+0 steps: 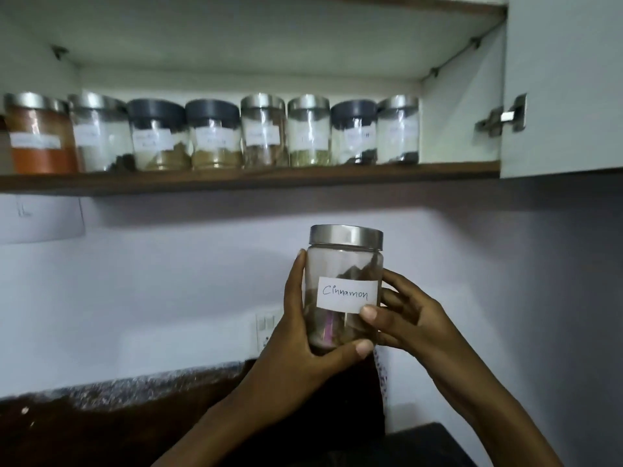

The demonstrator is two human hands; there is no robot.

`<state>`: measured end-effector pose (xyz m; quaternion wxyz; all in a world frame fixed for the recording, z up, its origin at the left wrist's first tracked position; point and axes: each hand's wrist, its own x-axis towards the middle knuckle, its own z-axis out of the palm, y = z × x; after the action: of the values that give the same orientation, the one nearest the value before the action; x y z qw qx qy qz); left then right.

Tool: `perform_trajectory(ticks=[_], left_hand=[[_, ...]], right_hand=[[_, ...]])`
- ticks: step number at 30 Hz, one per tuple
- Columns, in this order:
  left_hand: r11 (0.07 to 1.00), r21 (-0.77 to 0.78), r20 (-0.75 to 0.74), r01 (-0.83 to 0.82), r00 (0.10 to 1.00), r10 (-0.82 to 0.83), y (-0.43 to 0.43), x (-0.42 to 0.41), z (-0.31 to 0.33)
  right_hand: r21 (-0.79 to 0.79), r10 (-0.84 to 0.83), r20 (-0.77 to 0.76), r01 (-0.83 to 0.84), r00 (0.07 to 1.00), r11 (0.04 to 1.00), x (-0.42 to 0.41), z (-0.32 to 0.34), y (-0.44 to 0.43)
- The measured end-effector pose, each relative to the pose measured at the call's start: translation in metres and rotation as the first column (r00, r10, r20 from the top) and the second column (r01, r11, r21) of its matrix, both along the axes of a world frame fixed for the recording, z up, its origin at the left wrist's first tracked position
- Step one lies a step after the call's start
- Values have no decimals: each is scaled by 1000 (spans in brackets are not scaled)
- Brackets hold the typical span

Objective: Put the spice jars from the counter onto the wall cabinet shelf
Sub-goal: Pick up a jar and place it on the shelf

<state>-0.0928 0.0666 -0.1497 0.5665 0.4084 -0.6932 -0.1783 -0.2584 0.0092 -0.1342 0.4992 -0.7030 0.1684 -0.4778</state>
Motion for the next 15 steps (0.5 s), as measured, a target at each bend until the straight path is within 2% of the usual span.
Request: perform_trajectory(ticks=[4,10,12,15], left_hand=[[996,-91,122,-15,992,26,-29,-8,44],[948,-260,283,-183,924,256,-70,-30,90],[919,-329,338,-217,882,329,-82,-39,102],[851,-457,447,-258,761,470,-100,-44,119]], right_hand=[[-91,-66,1,65,998,994,1,38,-14],[-70,-183,144,195,972,978,3,79,-46],[-60,-231,201,247,952,967,-1,90,-57],[-60,-284,254,308,925,950,-12,101,-73]])
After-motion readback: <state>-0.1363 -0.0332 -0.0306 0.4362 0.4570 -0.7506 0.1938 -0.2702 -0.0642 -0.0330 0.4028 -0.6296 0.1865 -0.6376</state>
